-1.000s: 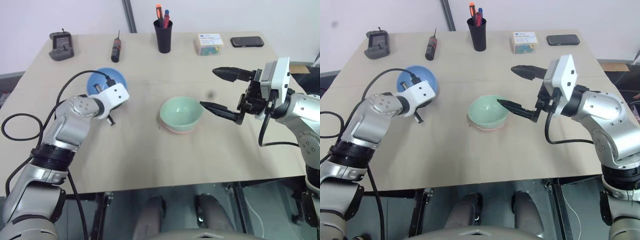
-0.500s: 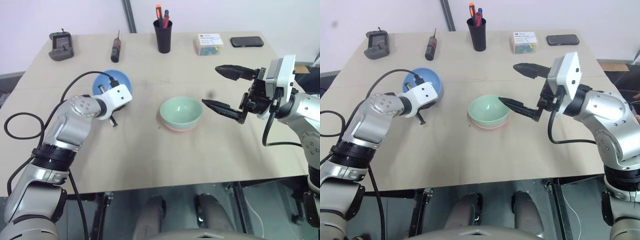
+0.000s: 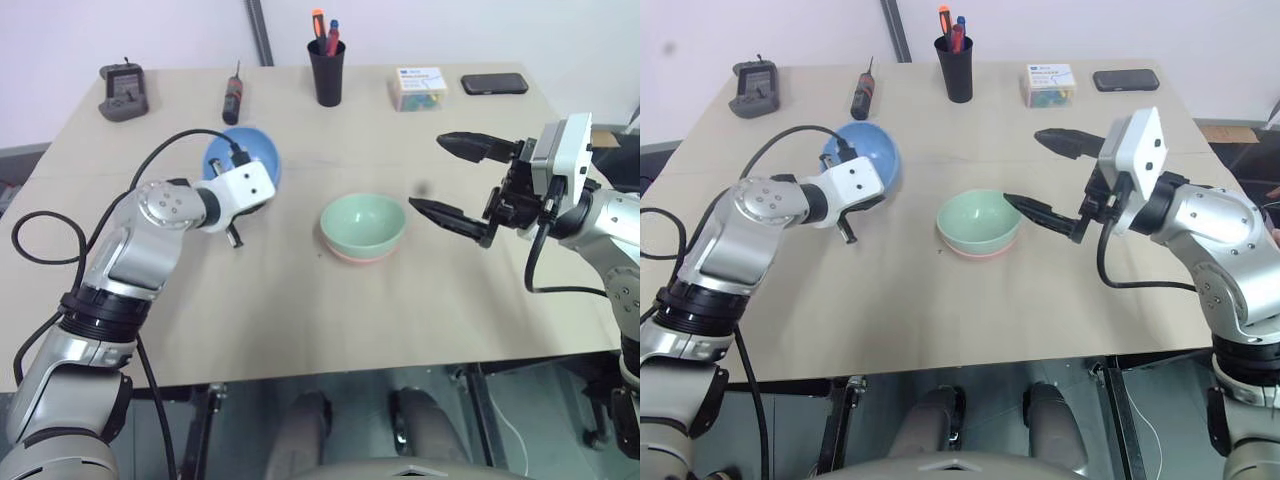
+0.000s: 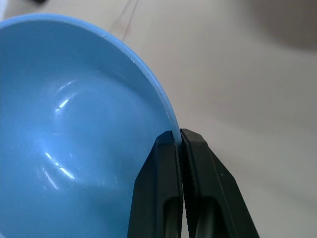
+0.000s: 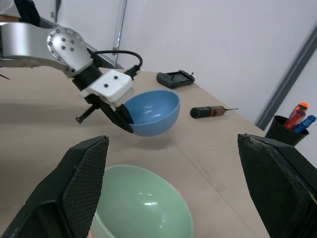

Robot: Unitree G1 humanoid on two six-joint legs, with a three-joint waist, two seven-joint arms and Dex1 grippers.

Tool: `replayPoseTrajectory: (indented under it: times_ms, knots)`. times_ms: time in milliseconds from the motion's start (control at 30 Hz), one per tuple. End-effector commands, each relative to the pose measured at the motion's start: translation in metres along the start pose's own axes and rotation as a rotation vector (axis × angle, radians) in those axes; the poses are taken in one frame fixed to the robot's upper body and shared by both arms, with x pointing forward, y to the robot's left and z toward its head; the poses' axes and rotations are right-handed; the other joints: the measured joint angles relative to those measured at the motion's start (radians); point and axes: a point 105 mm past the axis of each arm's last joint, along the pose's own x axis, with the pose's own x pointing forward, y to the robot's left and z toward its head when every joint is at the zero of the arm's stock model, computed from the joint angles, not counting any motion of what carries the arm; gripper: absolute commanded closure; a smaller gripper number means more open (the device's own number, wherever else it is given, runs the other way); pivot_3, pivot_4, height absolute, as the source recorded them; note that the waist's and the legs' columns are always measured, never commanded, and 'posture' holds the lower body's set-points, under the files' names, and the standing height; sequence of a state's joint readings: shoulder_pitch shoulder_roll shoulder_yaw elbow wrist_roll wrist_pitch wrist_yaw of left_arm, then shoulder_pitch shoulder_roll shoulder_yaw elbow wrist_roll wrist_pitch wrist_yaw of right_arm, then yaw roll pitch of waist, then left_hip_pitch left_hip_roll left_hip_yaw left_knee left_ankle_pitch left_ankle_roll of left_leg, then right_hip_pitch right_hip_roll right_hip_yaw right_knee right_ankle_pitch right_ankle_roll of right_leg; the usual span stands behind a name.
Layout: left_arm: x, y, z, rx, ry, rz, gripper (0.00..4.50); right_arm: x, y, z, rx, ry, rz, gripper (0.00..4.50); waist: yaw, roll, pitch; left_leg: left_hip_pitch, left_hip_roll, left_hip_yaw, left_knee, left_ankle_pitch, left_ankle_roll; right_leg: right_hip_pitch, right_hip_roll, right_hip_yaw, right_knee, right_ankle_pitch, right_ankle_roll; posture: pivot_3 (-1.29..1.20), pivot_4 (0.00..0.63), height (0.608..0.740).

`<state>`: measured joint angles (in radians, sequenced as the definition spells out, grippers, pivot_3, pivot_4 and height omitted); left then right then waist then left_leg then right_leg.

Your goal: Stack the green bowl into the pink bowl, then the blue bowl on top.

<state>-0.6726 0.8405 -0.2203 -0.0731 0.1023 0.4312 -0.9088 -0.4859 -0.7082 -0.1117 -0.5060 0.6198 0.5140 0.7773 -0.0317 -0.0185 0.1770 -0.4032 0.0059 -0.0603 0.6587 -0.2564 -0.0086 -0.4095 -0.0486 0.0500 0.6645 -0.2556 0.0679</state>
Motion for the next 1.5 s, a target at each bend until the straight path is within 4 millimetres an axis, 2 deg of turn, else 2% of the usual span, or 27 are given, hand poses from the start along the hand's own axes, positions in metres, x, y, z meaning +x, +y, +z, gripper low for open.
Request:
replayPoseTrajectory:
  times_ms: [33,133,300,400,433,467,500,533,567,600,667,700,800,867,900,933,967,1067,1200,1367,1500]
  knots:
    - [-0.018,-0.002,0.067,0.137,-0.290,-0.046,4.47,-0.010,-0.003,0.014,-0.062,-0.017,-0.047,0.11,0.003,0.000,0.000,-0.001,0.000,0.000,0.002,0.000,0.000,0.000,0.000,-0.001,0.000,0.000,0.000,0.00,0.150,0.740]
    - [-0.022,-0.016,0.090,0.159,-0.415,-0.133,4.47,-0.020,-0.003,0.011,-0.057,0.013,-0.086,0.11,0.003,0.000,0.000,-0.003,0.000,-0.001,0.004,0.000,0.000,0.000,0.000,-0.001,0.000,0.000,0.000,0.00,0.150,0.740]
    - [-0.016,-0.030,0.096,0.173,-0.465,-0.275,4.47,-0.034,0.000,0.008,-0.057,0.055,-0.150,0.11,0.000,0.000,0.000,-0.003,0.000,-0.002,0.009,0.000,0.000,0.000,0.000,-0.001,0.004,0.000,0.000,0.00,0.150,0.740]
    - [-0.016,-0.038,0.105,0.187,-0.542,-0.333,3.50,-0.039,0.003,0.006,-0.060,0.073,-0.174,0.11,0.000,0.000,0.000,0.000,0.000,-0.001,0.010,0.000,0.000,0.001,0.000,0.000,0.008,0.000,0.000,0.00,0.150,0.740]
    - [-0.017,-0.039,0.109,0.192,-0.571,-0.336,3.05,-0.039,0.004,0.006,-0.060,0.076,-0.177,0.11,0.000,0.000,0.000,0.001,0.000,0.000,0.010,0.000,0.000,0.002,0.000,0.000,0.009,0.000,0.000,0.00,0.150,0.740]
    - [-0.017,-0.038,0.113,0.187,-0.596,-0.327,2.45,-0.040,0.005,0.006,-0.056,0.076,-0.181,0.11,0.000,0.000,0.000,0.002,0.000,0.000,0.011,0.000,0.000,0.002,0.000,0.000,0.010,0.000,0.000,0.00,0.150,0.740]
    - [-0.018,-0.037,0.115,0.183,-0.611,-0.321,2.25,-0.040,0.006,0.006,-0.053,0.077,-0.183,0.11,-0.001,0.000,0.000,0.002,0.000,0.000,0.011,0.000,0.000,0.002,0.001,0.000,0.011,0.000,0.000,0.00,0.150,0.740]
    - [-0.020,-0.034,0.116,0.178,-0.621,-0.304,1.76,-0.041,0.007,0.005,-0.051,0.081,-0.186,0.11,-0.001,0.000,0.000,0.002,0.000,0.000,0.012,0.000,0.000,0.002,0.001,0.001,0.012,0.000,0.000,0.00,0.150,0.740]
    - [-0.021,-0.030,0.117,0.159,-0.625,-0.286,1.49,-0.042,0.007,0.003,-0.043,0.088,-0.189,0.11,-0.002,0.000,0.000,0.003,0.000,0.000,0.012,0.000,0.000,0.002,0.001,0.001,0.013,0.000,0.000,0.00,0.150,0.740]
    - [-0.024,-0.025,0.115,0.120,-0.623,-0.269,0.96,-0.043,0.007,-0.001,-0.013,0.102,-0.204,0.11,-0.004,0.000,0.000,0.003,0.000,0.000,0.012,0.000,0.000,0.002,0.001,0.001,0.013,0.000,0.000,0.00,0.150,0.740]
    - [-0.029,-0.015,0.111,0.010,-0.638,-0.238,0.96,-0.045,0.003,-0.010,-0.026,0.117,-0.261,0.11,-0.005,0.000,0.000,0.003,0.000,0.000,0.012,0.000,0.000,0.002,0.001,0.002,0.013,0.000,0.000,0.00,0.150,0.740]
    - [-0.037,-0.012,0.115,-0.104,-0.733,-0.239,0.96,-0.045,0.003,-0.016,-0.040,0.131,-0.280,0.11,-0.005,0.000,0.000,0.003,0.000,0.000,0.012,0.000,0.001,0.002,0.001,0.002,0.013,0.000,0.000,0.00,0.150,0.740]
    - [-0.046,0.004,0.090,-0.207,-0.743,0.005,0.96,-0.044,0.011,-0.030,0.001,0.150,-0.221,0.11,-0.010,0.000,0.000,0.005,0.000,0.002,0.012,0.000,0.001,0.002,0.001,0.004,0.013,0.000,0.001,0.00,0.150,0.740]
    - [-0.054,-0.006,0.070,-0.299,-0.724,-0.013,0.96,-0.045,0.007,-0.044,-0.011,0.184,-0.197,0.11,-0.014,0.000,0.000,0.005,0.001,0.002,0.011,0.000,0.000,0.002,0.001,0.004,0.013,0.000,0.000,0.00,0.150,0.740]
    - [-0.057,-0.012,0.062,-0.346,-0.722,-0.032,0.55,-0.047,-0.003,-0.049,-0.022,0.182,-0.240,0.02,-0.012,0.000,0.000,0.006,0.001,0.002,0.011,0.000,0.001,0.002,0.001,0.005,0.013,0.000,0.000,0.00,0.150,0.740]
    - [-0.062,-0.022,0.057,-0.384,-0.727,-0.076,0.44,-0.048,-0.009,-0.051,0.017,0.154,-0.265,0.00,-0.012,0.000,0.000,0.006,0.001,0.003,0.011,0.000,0.001,0.002,0.001,0.005,0.013,0.000,0.000,0.00,0.150,0.740]
    - [-0.066,-0.030,0.053,-0.412,-0.729,-0.111,0.12,-0.047,-0.010,-0.051,0.041,0.125,-0.261,0.00,-0.011,-0.001,0.000,0.005,0.001,0.003,0.011,0.000,0.000,0.002,0.001,0.004,0.013,0.000,0.000,0.00,0.150,0.740]
    - [-0.074,-0.040,0.036,-0.460,-0.673,-0.091,0.12,-0.054,-0.009,-0.062,0.042,0.156,-0.222,0.00,0.000,-0.001,0.000,0.005,0.001,0.001,0.012,0.000,0.000,0.002,0.001,0.003,0.013,0.000,0.000,0.00,0.150,0.740]
    - [-0.082,-0.053,-0.003,-0.457,-0.467,-0.013,0.12,-0.074,-0.004,-0.072,0.067,0.254,-0.185,0.00,0.004,-0.001,0.000,0.005,0.000,0.002,0.011,0.000,0.000,0.002,0.001,0.003,0.013,0.000,0.000,0.00,0.150,0.740]
    - [-0.105,-0.066,-0.025,-0.507,-0.412,-0.027,0.12,-0.102,0.002,-0.068,0.105,0.315,-0.162,0.00,0.007,-0.001,0.000,0.005,0.001,0.002,0.010,0.000,0.001,0.002,0.001,0.003,0.012,0.000,0.000,0.00,0.150,0.740]
    - [-0.113,-0.072,-0.034,-0.527,-0.398,-0.049,0.12,-0.110,0.005,-0.067,0.123,0.350,-0.136,0.00,0.010,-0.001,0.000,0.008,0.001,0.002,0.010,0.000,0.001,0.004,0.001,0.003,0.011,-0.001,0.000,0.00,0.150,0.740]
